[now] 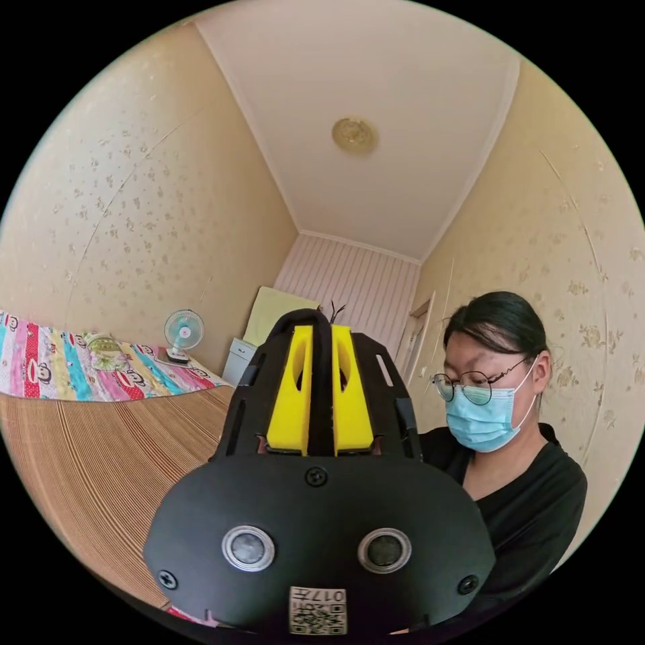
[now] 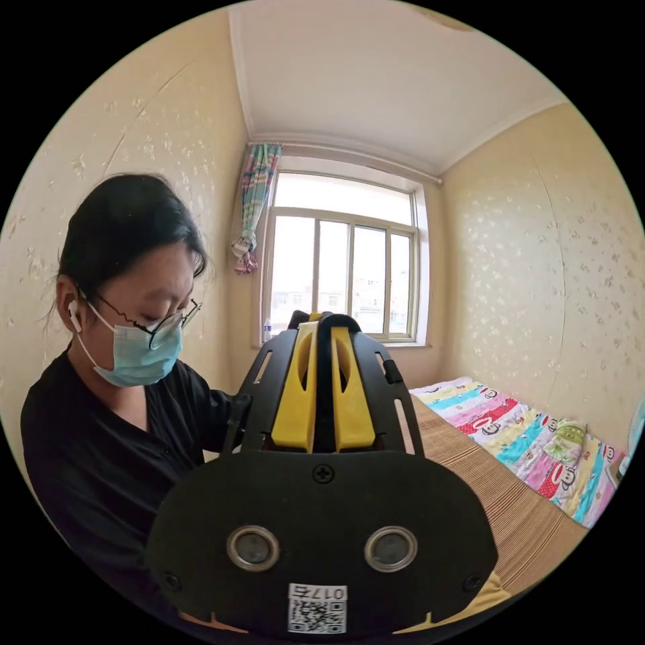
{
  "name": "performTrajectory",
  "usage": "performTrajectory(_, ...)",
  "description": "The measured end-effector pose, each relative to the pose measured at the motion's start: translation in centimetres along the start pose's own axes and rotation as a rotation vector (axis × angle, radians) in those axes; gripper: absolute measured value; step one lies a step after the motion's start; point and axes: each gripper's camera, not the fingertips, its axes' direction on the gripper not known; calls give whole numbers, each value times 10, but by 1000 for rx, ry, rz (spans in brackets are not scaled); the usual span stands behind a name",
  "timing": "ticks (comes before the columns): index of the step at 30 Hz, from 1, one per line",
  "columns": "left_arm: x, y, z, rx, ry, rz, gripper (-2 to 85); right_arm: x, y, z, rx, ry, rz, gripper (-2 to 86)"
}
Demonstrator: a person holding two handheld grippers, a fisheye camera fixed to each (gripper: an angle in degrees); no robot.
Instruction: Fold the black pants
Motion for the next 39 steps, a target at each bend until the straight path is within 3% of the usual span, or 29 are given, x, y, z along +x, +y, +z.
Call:
performTrajectory(8,-97,-24,31,39,-78,-149,50,96,17,55,-38,98,161,21)
performTrajectory(13,-236,-11,56,-64,-212,-401,50,240,119,131,-163,268,352,18)
performTrajectory(16,-268,6,66,-132,-320,-400,49,298,187,154,-157,220,486,18)
performTrajectory(19,-284,44,72,-224,-391,-315,51,301,259,173,-186,249,432,17)
performTrajectory(21,-303,85,69,-262,-376,-368,51,297,311,186,-254,281,439,17)
performTrajectory(31,-309,360,45,-445,-567,-664,57,236,678,231,-600,302,812,21)
performTrajectory(36,-282,390,15,-359,-641,-728,67,226,747,211,-585,321,938,35)
performTrajectory(39,-276,375,6,-373,-667,-717,83,239,747,192,-471,362,925,57)
